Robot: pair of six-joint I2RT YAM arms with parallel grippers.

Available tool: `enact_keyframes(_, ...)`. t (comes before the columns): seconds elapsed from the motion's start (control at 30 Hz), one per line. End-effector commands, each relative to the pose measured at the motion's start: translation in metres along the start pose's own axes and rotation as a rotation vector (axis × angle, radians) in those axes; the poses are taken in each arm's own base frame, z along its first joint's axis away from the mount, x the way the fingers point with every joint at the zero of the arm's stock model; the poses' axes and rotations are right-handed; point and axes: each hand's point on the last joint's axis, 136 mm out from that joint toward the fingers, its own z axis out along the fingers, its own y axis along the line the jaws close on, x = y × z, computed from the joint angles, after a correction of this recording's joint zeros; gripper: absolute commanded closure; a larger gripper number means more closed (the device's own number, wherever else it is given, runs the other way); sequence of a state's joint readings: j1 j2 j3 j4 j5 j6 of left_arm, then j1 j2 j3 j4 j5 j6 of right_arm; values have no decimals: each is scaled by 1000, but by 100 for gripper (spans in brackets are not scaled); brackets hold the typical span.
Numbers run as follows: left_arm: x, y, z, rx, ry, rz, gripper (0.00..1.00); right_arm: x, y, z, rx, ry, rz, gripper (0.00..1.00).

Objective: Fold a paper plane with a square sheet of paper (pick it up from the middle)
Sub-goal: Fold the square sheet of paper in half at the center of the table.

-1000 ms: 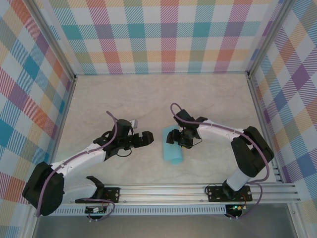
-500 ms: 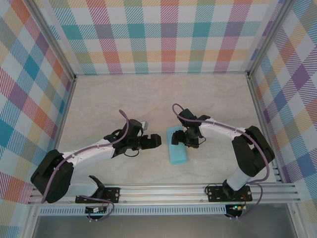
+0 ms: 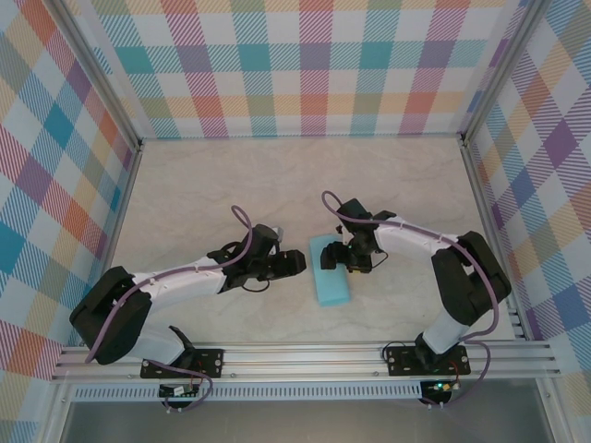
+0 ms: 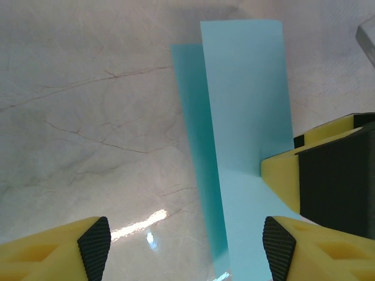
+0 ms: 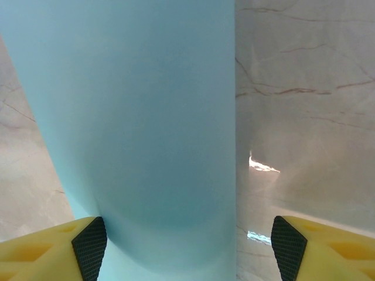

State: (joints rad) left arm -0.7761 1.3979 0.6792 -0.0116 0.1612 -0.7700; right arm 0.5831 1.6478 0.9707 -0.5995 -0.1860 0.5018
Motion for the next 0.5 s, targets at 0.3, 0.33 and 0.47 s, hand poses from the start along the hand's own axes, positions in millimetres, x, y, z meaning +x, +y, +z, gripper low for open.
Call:
enact_keyframes(0.3,-10,-8,-2,11,-60,-17,31,-5,4,11,-19,31,-47,23)
enact_keyframes(0.33,-10,-8,-3,13,-60,-15,31,-5,3,12,-15,31,-44,23)
enact_keyframes(0.47,-10,-9,-3,16,-61,-12,31,-3,3,16,-20,46,-32,24)
